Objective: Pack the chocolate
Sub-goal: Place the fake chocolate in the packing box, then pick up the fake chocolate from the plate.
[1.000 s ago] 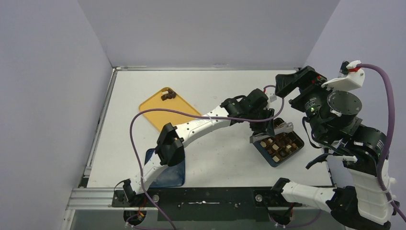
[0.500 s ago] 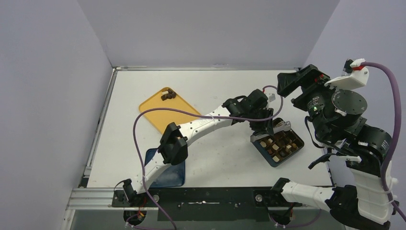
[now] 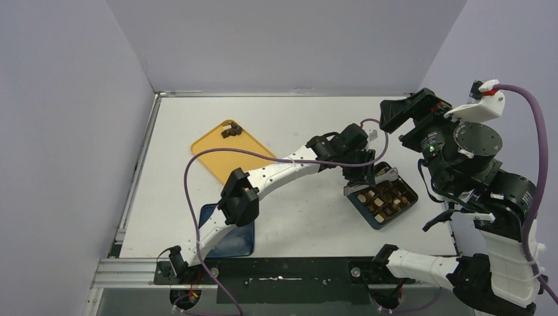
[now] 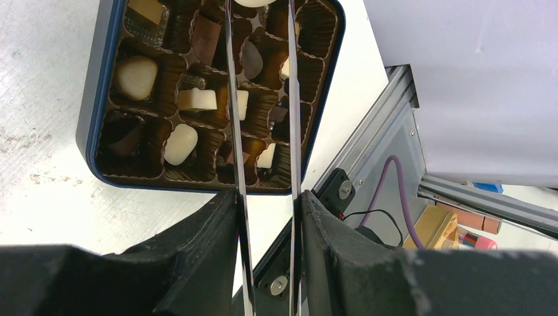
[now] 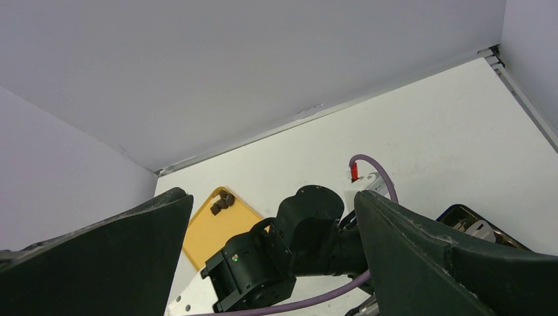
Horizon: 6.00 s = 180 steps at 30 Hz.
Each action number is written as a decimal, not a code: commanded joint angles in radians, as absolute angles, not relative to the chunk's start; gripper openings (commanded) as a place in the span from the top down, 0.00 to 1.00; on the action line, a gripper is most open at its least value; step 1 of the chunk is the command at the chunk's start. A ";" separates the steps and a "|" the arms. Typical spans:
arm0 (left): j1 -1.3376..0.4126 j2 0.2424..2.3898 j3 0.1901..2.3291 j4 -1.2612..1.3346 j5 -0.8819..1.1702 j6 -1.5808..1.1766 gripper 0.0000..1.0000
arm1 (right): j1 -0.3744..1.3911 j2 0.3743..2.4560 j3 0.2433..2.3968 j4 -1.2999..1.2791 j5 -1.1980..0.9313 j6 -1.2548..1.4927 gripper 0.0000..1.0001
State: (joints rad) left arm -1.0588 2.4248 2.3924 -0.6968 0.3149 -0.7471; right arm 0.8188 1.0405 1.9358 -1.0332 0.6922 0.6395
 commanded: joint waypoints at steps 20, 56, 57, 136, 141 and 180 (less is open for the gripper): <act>-1.046 2.452 2.467 -0.689 0.322 -0.749 0.63 | 0.816 1.024 1.971 -1.000 0.707 0.627 0.00; -1.020 2.450 2.484 -0.648 0.330 -0.766 0.60 | 0.816 1.016 1.970 -0.992 0.714 0.612 0.00; -1.018 2.441 2.484 -0.650 0.324 -0.764 0.60 | 0.817 1.016 1.970 -0.990 0.710 0.612 0.00; -0.282 1.904 1.798 -0.903 -0.250 -0.624 0.64 | 0.815 1.117 1.786 -1.007 0.661 0.658 0.00; -0.276 1.902 1.749 -0.869 -0.217 -0.629 0.64 | 0.815 1.118 1.793 -1.004 0.673 0.654 0.00; -0.222 1.935 1.662 -0.755 -0.082 -0.593 0.60 | 0.815 1.095 1.781 -1.000 0.704 0.667 0.00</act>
